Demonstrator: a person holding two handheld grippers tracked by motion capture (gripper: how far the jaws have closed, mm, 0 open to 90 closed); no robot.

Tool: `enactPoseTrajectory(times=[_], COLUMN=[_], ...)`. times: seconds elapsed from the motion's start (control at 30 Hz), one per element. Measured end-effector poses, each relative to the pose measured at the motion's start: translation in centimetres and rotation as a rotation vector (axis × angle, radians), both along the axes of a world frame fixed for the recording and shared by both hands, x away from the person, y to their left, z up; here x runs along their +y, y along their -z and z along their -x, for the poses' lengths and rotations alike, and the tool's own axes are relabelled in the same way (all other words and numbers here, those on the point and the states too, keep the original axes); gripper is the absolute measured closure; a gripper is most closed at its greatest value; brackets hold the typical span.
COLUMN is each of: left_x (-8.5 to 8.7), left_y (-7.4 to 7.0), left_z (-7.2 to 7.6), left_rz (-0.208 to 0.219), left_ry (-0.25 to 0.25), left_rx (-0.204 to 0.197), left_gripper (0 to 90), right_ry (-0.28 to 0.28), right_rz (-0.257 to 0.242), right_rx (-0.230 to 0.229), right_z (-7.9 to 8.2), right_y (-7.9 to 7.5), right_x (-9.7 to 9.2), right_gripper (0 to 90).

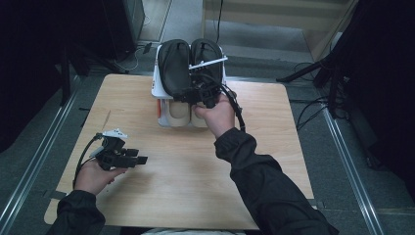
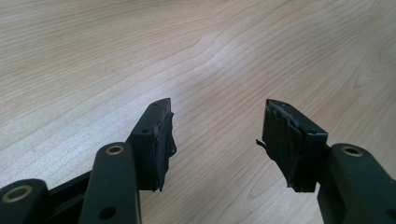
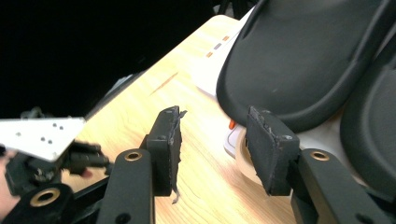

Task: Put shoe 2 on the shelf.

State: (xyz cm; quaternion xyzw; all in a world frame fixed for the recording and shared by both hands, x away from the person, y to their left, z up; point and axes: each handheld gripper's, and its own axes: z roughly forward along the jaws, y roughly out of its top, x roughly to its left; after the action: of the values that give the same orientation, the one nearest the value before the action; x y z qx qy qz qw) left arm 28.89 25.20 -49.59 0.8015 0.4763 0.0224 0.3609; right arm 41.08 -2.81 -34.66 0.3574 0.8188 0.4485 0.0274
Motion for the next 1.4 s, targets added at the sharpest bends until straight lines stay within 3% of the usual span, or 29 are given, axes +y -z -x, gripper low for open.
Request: enactPoseTrajectory(times=[0.2,0.67,0.8,1.0,1.2,1.4], left_x=[-0.1,0.0,0.0,0.2,0.4,0.4], left_y=[0.1,0.2,0.2,0.2,0.2,0.3], left_z=[0.0,0.0,0.0,0.0,0.0,0.0], left_rz=[-0.002,-0.008,-0.011,-0.005,0.0,-0.004], left_ry=[-0.003,-0.004,-0.004,-0.013,-0.02,-0.018], left_rx=[0.006,0.009,0.01,0.01,0.013,0.011], left_gripper=[43.4,43.2,43.2,43.2,43.2,43.2], right_ry=[-0.061,-0.186,-0.203,-0.227,-0.228,-0.234], right_rz=[0.012,-0.023,-0.016,-0.047,-0.035,-0.037], right_rx=[-0.042,-0.02,-0.019,-0.008,-0.004,-0.024], right_z=[1.3,3.4,3.8,4.3,4.9,5.7], right_y=[1.3,5.3,6.4,8.0,9.3,10.2], right_x=[-0.6,-2.3,-2.9,-4.2,-5.7,-7.5], right_gripper=[55.6,54.3,54.3,53.8,53.8,53.9])
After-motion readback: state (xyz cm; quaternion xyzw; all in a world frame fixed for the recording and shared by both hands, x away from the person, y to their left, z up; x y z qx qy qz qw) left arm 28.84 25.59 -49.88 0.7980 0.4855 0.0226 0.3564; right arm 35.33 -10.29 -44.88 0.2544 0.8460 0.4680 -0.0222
